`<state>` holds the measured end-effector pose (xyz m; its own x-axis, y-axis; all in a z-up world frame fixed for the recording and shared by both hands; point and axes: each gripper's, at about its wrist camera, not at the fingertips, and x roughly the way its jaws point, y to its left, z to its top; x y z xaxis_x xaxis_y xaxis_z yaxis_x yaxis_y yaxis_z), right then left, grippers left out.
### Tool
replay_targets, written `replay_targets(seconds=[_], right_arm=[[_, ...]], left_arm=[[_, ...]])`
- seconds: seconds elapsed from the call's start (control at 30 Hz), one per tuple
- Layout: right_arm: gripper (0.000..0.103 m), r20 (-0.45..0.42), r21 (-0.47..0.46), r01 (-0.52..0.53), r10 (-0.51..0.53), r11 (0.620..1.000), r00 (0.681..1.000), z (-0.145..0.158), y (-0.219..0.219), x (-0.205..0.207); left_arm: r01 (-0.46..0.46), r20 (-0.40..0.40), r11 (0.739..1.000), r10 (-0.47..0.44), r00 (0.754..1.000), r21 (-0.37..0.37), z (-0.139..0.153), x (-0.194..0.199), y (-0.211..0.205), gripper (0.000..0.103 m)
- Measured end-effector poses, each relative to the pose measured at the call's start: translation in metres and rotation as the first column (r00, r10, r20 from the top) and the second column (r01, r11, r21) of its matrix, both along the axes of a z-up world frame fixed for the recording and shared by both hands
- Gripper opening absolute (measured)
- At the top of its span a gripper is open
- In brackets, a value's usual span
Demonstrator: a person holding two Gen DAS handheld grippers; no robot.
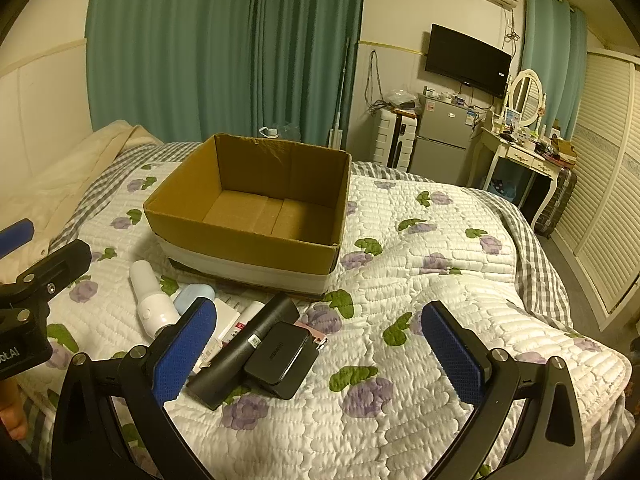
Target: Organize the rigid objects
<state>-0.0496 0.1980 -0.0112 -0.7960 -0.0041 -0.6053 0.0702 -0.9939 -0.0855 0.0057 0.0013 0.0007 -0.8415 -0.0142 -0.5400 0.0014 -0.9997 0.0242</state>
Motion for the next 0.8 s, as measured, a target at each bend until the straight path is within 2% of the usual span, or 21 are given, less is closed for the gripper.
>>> replay_targets(seconds=[0.17,0.37,0.53,0.67,0.8], right_arm=[[0.103,0.016,0.022,0.009,-0.009,1.000,1.000,-0.002,0.003,0.001],[0.103,0.107,0.053,0.006,-0.012,0.999,0.994,-0.033,0.006,-0.010],[0.103,0.206,0.028,0.001,-0.007,1.000,0.979,-0.066,0.006,-0.027],[0.097,0.255,-0.001,-0.001,0.001,1.000,0.967,-0.084,0.003,-0.038],[0.096,0.294,-0.031,-0.010,0.019,0.999,0.956,-0.100,-0.002,-0.050]], left_arm=[[0.001,-0.001,1.000,-0.001,1.000,-0.007,0.004,0.002,0.003,0.102],[-0.008,0.058,0.999,0.010,0.998,-0.032,-0.019,-0.012,0.007,0.102],[-0.014,0.123,0.999,0.019,0.992,-0.042,-0.044,-0.024,0.008,0.102],[-0.016,0.158,0.999,0.025,0.987,-0.052,-0.057,-0.030,0.007,0.102],[-0.022,0.187,0.998,0.033,0.982,-0.062,-0.066,-0.036,0.005,0.101]])
